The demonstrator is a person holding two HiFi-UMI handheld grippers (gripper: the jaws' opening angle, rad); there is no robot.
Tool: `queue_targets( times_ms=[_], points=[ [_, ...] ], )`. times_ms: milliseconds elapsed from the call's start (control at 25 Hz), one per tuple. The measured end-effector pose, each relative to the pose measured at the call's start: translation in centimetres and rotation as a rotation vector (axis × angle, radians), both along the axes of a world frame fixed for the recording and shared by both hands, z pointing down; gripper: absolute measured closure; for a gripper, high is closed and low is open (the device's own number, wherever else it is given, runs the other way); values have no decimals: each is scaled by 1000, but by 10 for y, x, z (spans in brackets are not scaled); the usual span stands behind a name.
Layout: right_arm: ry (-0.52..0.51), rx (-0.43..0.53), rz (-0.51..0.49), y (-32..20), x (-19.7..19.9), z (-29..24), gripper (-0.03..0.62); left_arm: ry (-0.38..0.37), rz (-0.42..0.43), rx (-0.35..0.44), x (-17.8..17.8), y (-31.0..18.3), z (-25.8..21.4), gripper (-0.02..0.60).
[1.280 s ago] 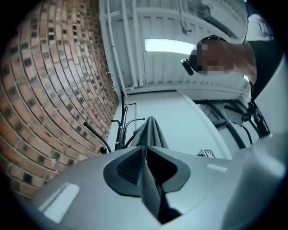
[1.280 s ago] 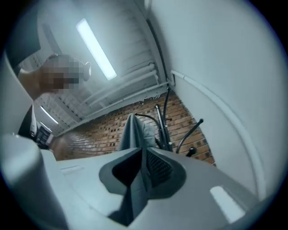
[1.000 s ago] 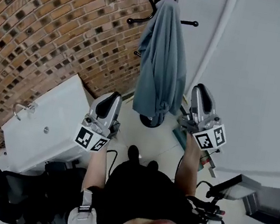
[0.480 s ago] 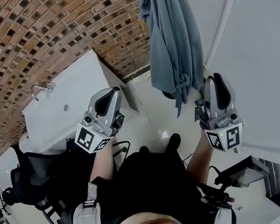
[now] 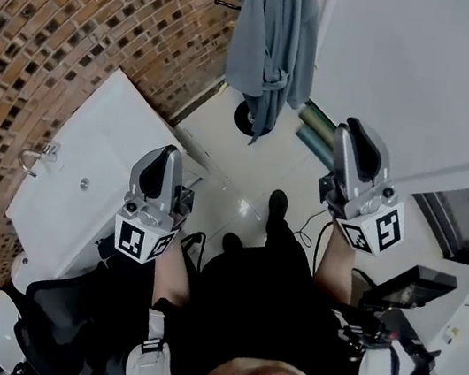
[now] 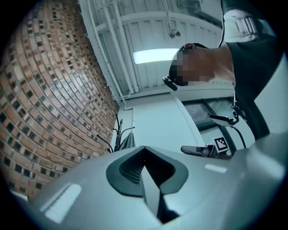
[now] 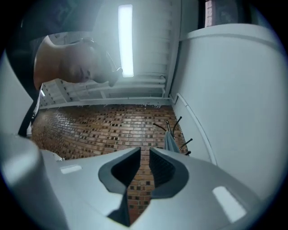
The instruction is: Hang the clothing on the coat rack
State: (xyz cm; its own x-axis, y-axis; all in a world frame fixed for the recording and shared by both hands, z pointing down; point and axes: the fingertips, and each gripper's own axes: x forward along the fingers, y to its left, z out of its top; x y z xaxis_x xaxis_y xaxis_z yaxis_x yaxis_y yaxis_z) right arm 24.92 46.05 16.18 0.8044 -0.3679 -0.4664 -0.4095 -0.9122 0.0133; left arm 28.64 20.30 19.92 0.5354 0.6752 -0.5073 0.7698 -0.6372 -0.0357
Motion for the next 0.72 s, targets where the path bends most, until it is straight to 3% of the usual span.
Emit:
queue_targets(
  times_ms=[240,520,720],
  points=[
    [-94,-76,74,-45,-62,11,550,-78,102,-109,-38,-26,23,578],
    [-27,-149,70,-91,-96,-15,562,-4,106,-146,-75,-55,-4,578],
    [-12,-183,83,-82,-109,-29,568,30,113,-124,-92,-35,-24,578]
  ],
)
